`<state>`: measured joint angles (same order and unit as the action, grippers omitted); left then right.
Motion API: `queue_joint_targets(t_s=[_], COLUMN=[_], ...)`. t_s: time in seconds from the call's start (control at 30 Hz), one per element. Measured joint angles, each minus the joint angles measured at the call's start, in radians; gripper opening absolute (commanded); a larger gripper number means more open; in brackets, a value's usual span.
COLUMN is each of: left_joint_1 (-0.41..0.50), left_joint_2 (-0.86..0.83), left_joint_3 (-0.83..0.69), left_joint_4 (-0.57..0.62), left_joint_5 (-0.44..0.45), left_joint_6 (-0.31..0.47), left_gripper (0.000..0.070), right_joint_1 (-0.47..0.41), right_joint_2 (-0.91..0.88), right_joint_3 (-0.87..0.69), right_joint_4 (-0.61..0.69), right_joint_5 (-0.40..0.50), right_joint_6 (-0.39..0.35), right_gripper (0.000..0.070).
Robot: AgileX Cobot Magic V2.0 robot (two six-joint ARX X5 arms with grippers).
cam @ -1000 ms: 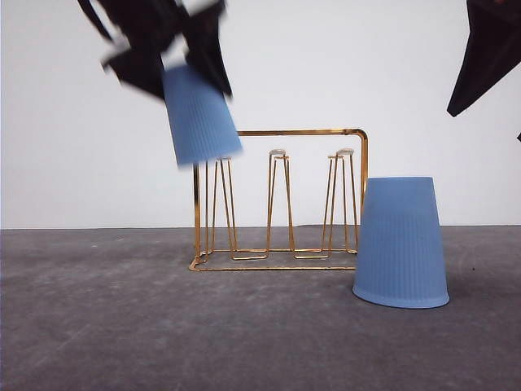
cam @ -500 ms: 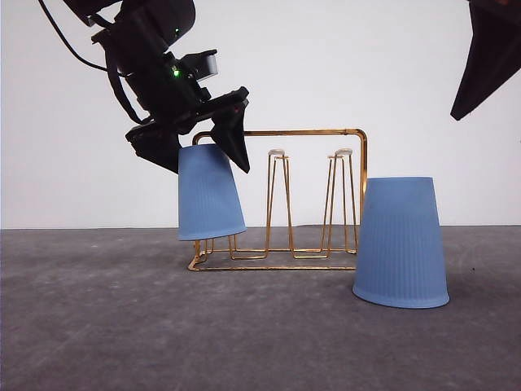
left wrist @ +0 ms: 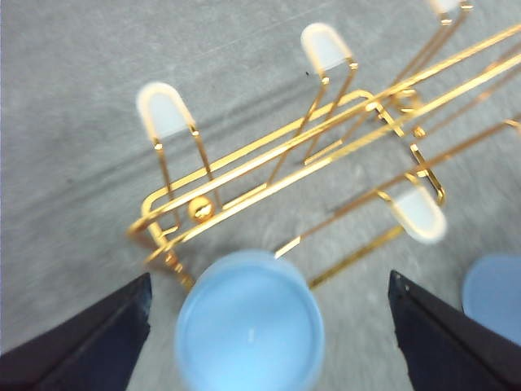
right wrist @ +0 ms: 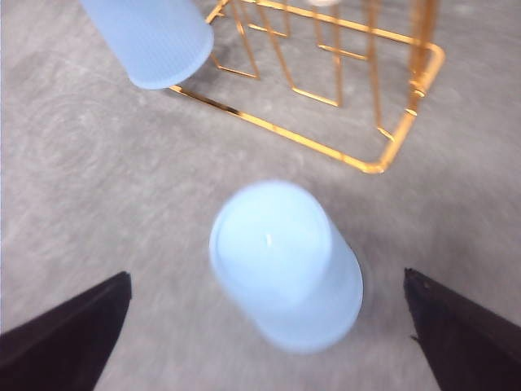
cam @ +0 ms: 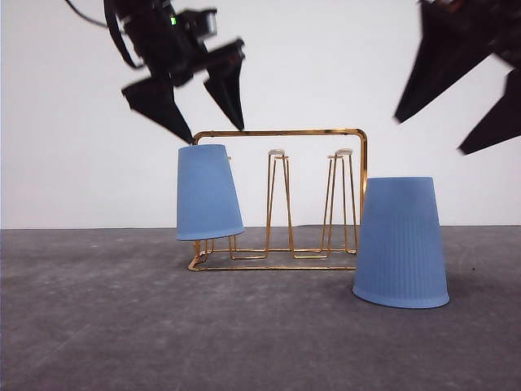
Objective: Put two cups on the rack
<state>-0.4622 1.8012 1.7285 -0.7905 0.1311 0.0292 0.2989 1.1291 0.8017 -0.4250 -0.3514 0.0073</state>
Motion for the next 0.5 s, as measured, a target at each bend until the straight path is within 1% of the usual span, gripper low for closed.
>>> queue_joint_targets(t_s=[0.17,0.3,0.37,0.4,0.5], left_joint_1=[0.016,0.054,0.076,0.086,0.117], left_joint_2=[-0.073,-0.144,-0.182,-0.201,-0.282], left_joint_3=[0.004,0.004,0.000,-0.011,-0.092], left_joint_4=[-0.104,-0.163,-0.186,-0.183,-0.174], left_joint_5=[0.003,0.002,0.002,0.002,0.000], left_joint_6=[0.030,0.035,0.035,0.036,0.038], left_gripper=[0.0550,0.0550,0.0544,0.0537,0.0457], right_joint_1=[0.031,0.044,0.047,0.047,0.050], right_joint_2=[0.101,0.178,0.215,0.233,0.275], right_joint_3=[0.000,0.000,0.000,0.000,0.000], right_joint_4=[0.087,0.132,0.150,0.157,0.173], right_joint_5=[0.021,0.055,0.058,0.059,0.060], right_joint_6=[0.010,0.019,0.023,0.024,0.024], right_gripper=[0.0700,0.0700,0.0700,0.0700,0.0700])
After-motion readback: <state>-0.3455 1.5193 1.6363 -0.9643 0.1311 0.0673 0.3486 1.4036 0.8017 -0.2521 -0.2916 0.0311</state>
